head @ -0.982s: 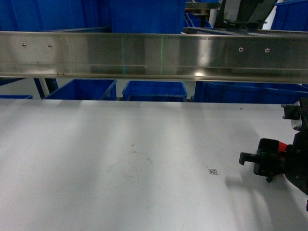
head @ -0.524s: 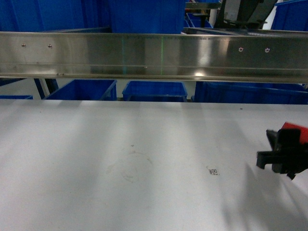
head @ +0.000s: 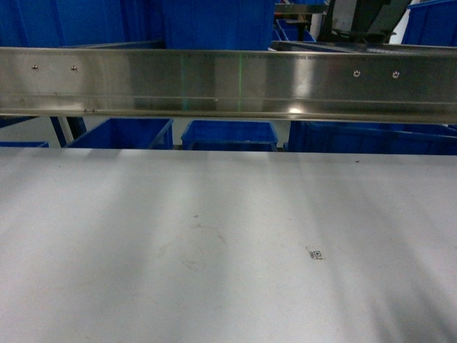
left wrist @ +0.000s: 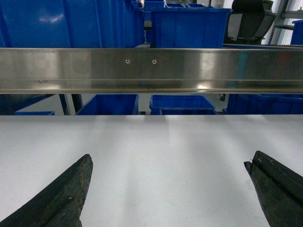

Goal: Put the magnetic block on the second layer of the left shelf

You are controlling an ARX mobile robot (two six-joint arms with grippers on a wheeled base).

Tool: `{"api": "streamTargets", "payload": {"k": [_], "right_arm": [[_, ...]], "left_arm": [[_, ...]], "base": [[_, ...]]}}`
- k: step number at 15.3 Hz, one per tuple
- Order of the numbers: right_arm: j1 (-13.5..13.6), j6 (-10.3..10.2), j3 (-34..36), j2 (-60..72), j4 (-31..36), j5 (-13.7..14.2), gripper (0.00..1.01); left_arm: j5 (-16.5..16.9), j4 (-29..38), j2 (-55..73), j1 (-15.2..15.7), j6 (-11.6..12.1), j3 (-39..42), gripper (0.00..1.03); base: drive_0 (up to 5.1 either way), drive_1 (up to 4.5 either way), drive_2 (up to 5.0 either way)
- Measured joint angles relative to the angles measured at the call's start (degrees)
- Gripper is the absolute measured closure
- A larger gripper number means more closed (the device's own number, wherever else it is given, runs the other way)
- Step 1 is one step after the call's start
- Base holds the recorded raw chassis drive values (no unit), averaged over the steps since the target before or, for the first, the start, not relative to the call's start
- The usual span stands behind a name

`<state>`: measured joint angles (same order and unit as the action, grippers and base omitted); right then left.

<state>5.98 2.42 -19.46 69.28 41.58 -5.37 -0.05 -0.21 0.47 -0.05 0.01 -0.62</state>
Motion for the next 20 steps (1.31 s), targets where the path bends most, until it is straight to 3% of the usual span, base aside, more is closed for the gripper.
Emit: {"api": "streamTargets", "payload": {"k": [3,8,12,17,20], "right_arm": [[2.01,-0.44,0.52,0.85,1.01,0.24,0.56],[1.40,-0.44,0.63,1.46,2.73,3.85,0.56],[-1.95,-1.90,1.22,1.03,4.31,5.81,0.56],[-7.04,-3.19,1.07,0.00,2.99,3.34,0.56],[-7.41,-4.17,0.83,-0.02,2.99,2.91,0.56]], "left_arm": [[0.00,0.00,0.00,0.00,0.00,0.00,0.05],[0.00,0.00,0.00,0.00,0.00,0.00,0.05],[0.00,0.00,0.00,0.00,0.00,0.00,0.05],[0.00,-0.02,0.00,0.00,0.00,0.00,0.05],[0.00,0.00,0.00,0.00,0.00,0.00,0.05]], "base": [[0.0,0.00,0.0],[0.0,0.00,0.0],[0.0,0.00,0.0],[0.0,0.00,0.0],[0.0,0.00,0.0]]}}
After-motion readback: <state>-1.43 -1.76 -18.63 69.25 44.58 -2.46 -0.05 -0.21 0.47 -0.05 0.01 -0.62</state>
